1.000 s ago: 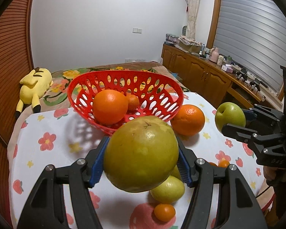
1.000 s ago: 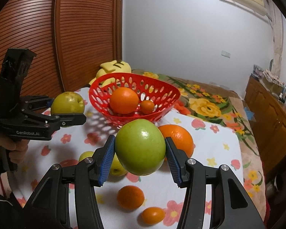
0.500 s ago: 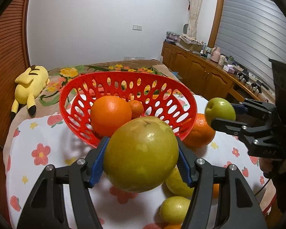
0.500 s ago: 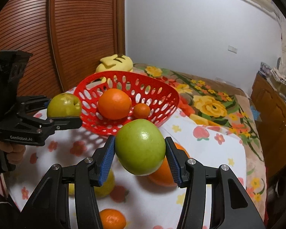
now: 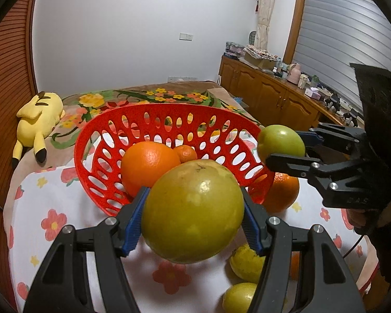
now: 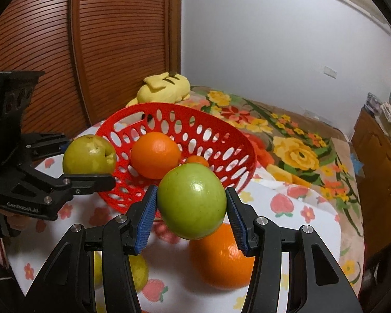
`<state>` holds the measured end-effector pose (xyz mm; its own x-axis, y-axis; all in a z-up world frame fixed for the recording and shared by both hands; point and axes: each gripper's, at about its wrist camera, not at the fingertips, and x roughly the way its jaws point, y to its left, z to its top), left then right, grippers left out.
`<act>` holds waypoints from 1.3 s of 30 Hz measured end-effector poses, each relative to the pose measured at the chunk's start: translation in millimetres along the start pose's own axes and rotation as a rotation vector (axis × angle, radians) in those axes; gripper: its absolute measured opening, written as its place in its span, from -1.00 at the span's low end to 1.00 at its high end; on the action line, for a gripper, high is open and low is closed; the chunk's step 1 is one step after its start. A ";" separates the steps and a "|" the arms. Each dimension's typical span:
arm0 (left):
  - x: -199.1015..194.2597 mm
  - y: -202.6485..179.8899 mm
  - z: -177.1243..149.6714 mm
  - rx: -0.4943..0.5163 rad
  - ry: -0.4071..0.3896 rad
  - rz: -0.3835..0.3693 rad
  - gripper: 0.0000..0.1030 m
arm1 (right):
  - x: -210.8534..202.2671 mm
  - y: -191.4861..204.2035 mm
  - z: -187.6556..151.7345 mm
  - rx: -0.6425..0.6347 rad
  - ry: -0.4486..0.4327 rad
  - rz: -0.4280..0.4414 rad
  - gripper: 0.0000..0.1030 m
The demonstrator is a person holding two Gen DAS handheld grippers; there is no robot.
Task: Organize fruits
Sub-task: 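Carry the green apple and pomelo over the red basket with both tools, then release the green apple and pomelo into the red basket with both tools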
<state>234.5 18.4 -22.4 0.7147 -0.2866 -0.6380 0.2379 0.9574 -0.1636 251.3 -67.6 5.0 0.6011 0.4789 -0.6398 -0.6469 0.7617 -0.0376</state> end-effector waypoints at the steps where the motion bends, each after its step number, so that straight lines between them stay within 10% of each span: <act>1: 0.6 0.4 0.7 0.000 0.000 0.000 0.24 | 2.6 -0.8 1.9 -0.003 0.004 0.006 0.02; 39: 8.9 -1.3 3.7 -0.002 0.004 0.003 0.24 | 47.1 -18.8 15.1 -0.002 0.082 0.049 0.02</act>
<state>243.0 14.5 -25.1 0.7125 -0.2837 -0.6418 0.2343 0.9583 -0.1635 298.8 -52.8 -12.8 0.5285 0.4777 -0.7017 -0.6755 0.7374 -0.0068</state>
